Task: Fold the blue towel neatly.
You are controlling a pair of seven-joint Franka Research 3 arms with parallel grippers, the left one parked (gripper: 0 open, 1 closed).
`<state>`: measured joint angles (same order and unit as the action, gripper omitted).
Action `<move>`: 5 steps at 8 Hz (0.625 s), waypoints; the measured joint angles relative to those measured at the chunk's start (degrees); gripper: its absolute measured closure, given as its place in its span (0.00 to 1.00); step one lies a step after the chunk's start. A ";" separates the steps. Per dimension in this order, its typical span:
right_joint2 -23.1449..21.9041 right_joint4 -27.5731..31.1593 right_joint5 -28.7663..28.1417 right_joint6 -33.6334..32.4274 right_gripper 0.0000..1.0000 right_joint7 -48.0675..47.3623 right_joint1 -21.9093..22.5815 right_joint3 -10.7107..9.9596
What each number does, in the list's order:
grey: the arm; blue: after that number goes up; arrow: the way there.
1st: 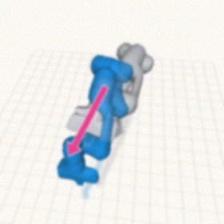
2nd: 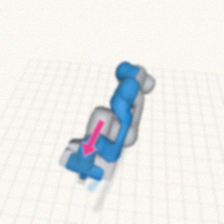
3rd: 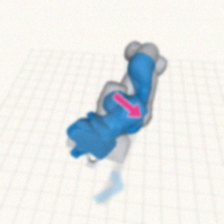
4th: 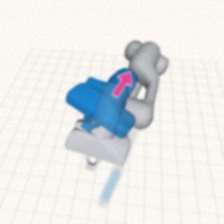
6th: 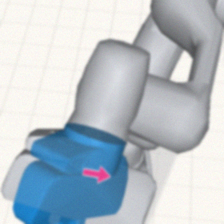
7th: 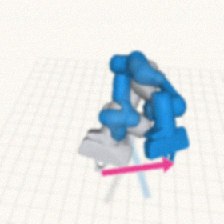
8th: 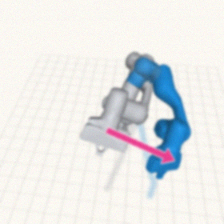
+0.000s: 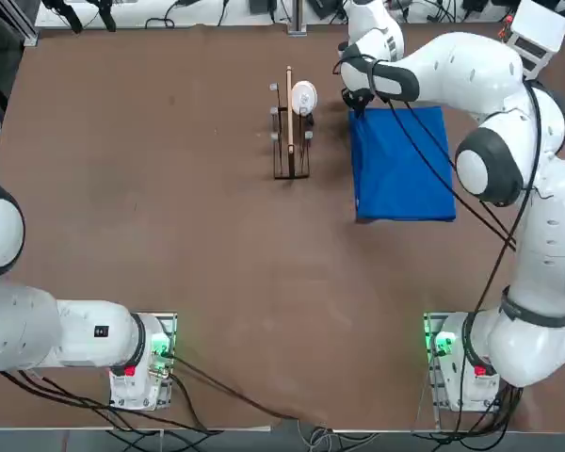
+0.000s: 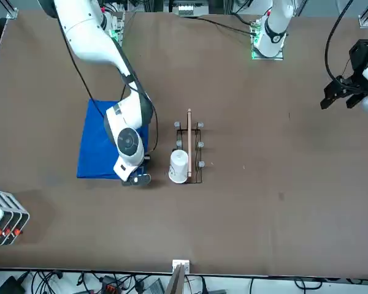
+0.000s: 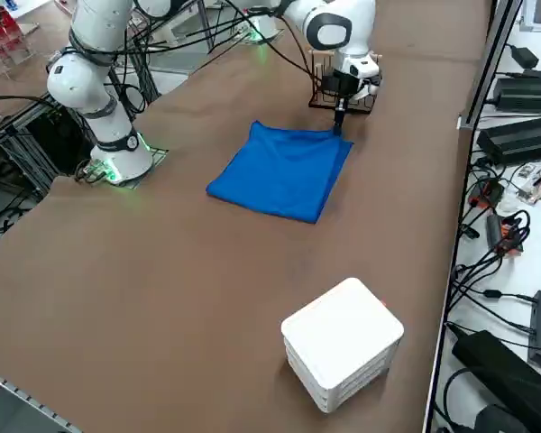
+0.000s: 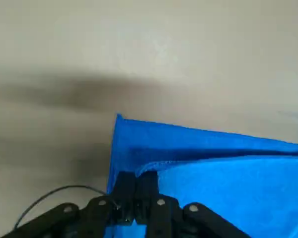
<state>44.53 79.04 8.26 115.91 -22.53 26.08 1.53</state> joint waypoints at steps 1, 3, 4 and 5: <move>0.60 -1.14 0.02 0.00 0.98 0.01 0.00 -0.02; 1.48 -2.31 0.03 0.00 0.98 0.02 0.00 -0.03; 1.75 -2.54 0.03 0.05 0.98 0.02 0.00 -0.03; 1.93 -2.62 0.03 0.36 0.98 0.02 0.01 -0.03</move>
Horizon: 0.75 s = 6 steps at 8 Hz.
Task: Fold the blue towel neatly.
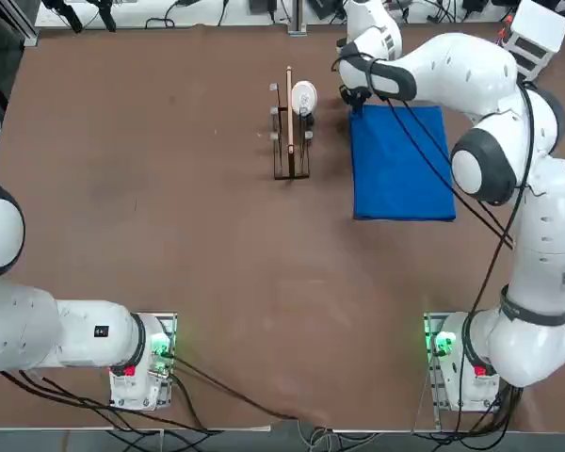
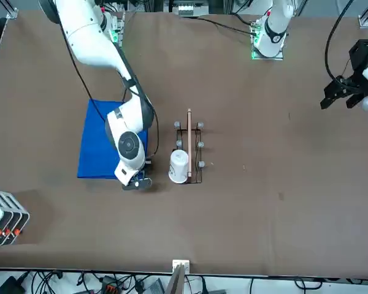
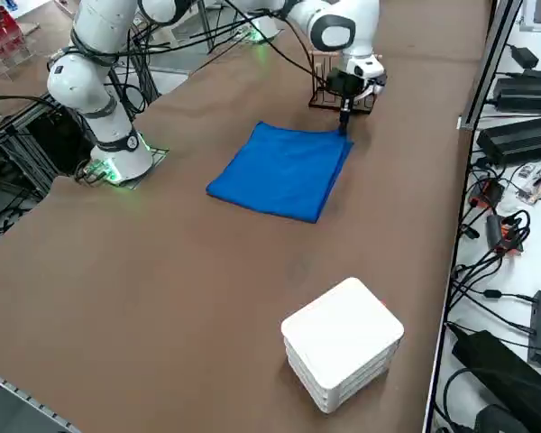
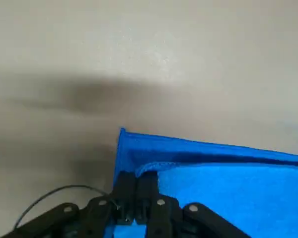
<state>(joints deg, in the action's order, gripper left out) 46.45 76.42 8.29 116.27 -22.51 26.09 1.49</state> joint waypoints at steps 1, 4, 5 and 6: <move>0.22 -0.08 0.00 0.57 0.98 0.00 0.01 0.00; 0.67 -0.21 0.00 2.17 0.98 0.00 0.02 0.00; 0.81 -0.56 0.00 2.23 0.98 0.00 0.03 0.00; 1.16 -1.12 0.00 2.25 0.98 0.00 0.03 0.00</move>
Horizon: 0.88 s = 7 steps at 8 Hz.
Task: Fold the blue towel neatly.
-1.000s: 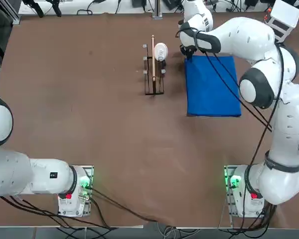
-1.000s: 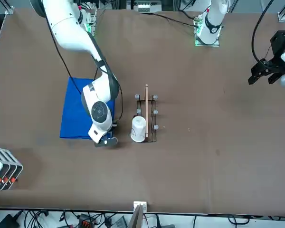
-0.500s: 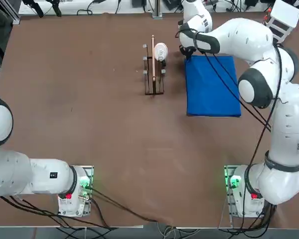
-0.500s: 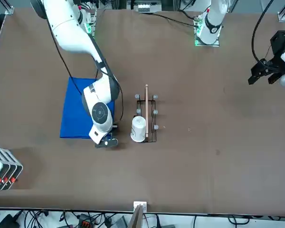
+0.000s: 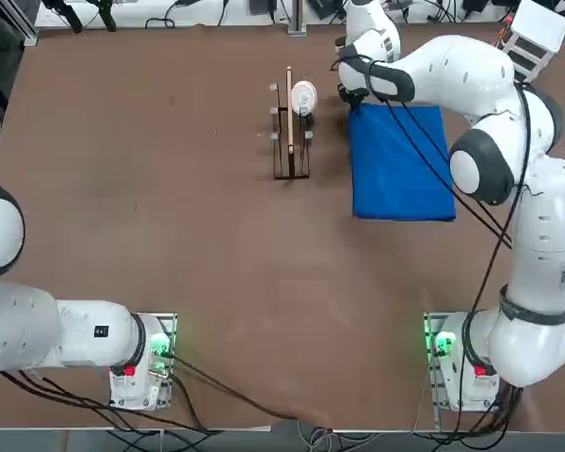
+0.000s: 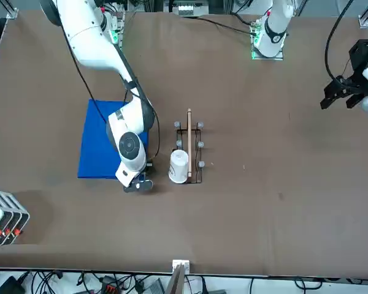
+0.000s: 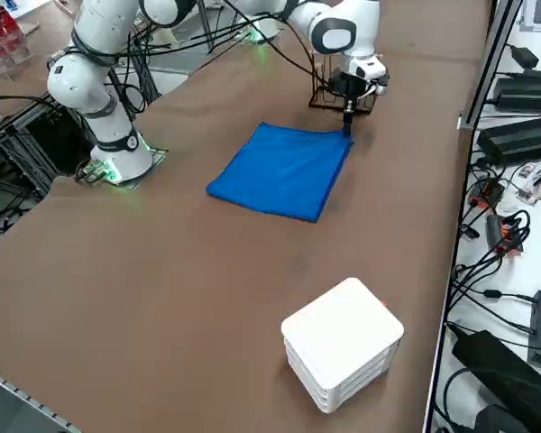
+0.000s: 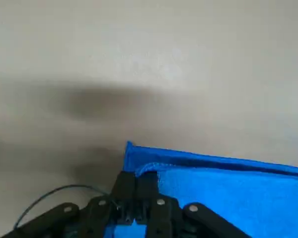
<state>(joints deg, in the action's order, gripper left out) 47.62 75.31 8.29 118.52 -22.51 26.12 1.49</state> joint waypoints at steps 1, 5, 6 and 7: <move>0.38 -0.45 0.00 0.04 0.97 0.00 0.00 0.00; 1.08 -1.24 0.00 0.11 0.48 -0.03 0.54 -0.02; 1.08 -1.47 0.00 0.08 0.32 -0.06 0.99 -0.12; 1.08 -2.03 0.00 -0.32 0.14 -0.07 1.20 -0.18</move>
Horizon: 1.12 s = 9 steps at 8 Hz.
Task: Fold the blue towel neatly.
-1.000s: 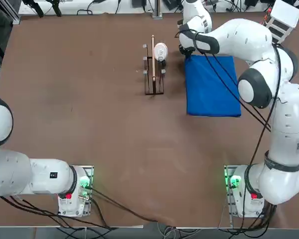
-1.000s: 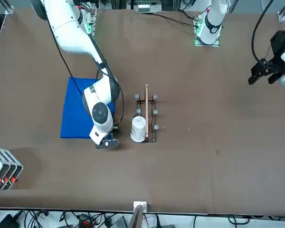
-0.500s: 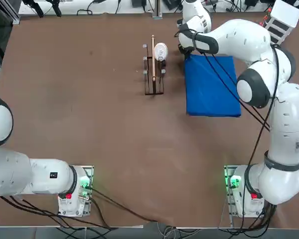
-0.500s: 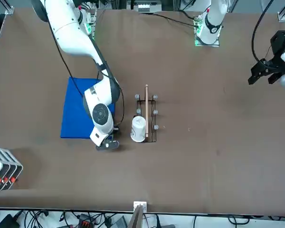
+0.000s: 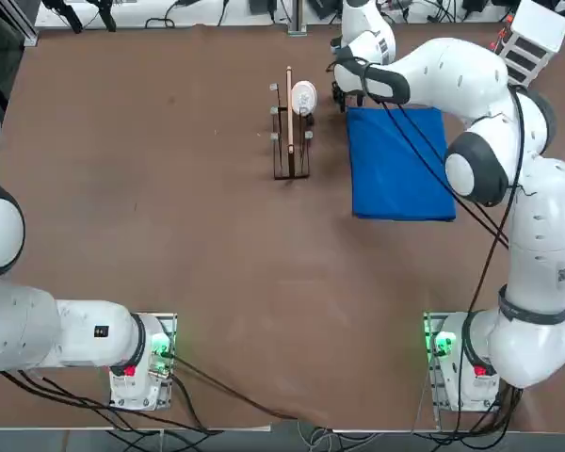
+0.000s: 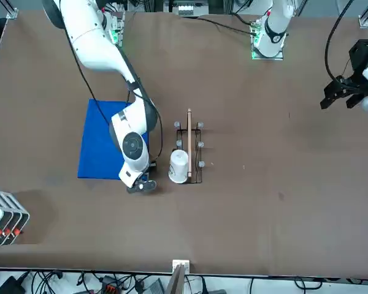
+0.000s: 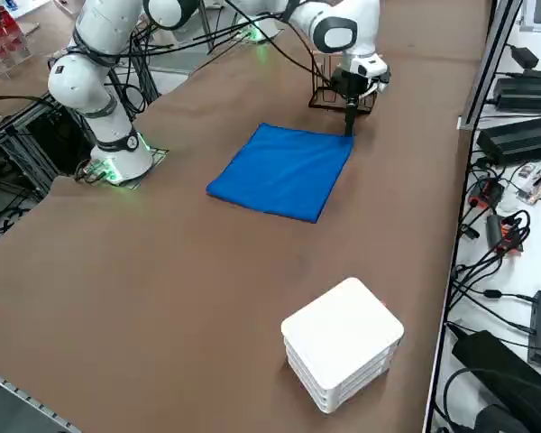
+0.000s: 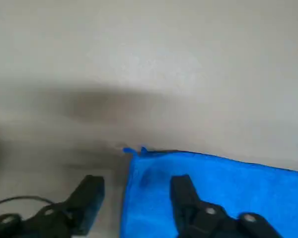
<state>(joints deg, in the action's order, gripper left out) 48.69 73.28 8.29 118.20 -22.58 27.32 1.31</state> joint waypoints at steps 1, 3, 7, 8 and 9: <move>-0.01 -0.94 0.00 -1.10 0.00 0.00 0.00 -0.03; -0.19 -2.71 -0.01 -4.95 0.00 -0.01 -0.03 -0.22; -6.95 -5.35 0.09 -18.17 0.00 1.11 -2.75 -1.64; -10.38 -5.14 0.10 -20.83 0.00 3.75 -4.83 -1.74; -13.74 -4.10 0.11 -22.14 0.00 6.99 -7.19 -1.86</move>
<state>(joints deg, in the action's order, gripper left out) 34.96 69.17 8.40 96.05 -15.59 20.12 -0.54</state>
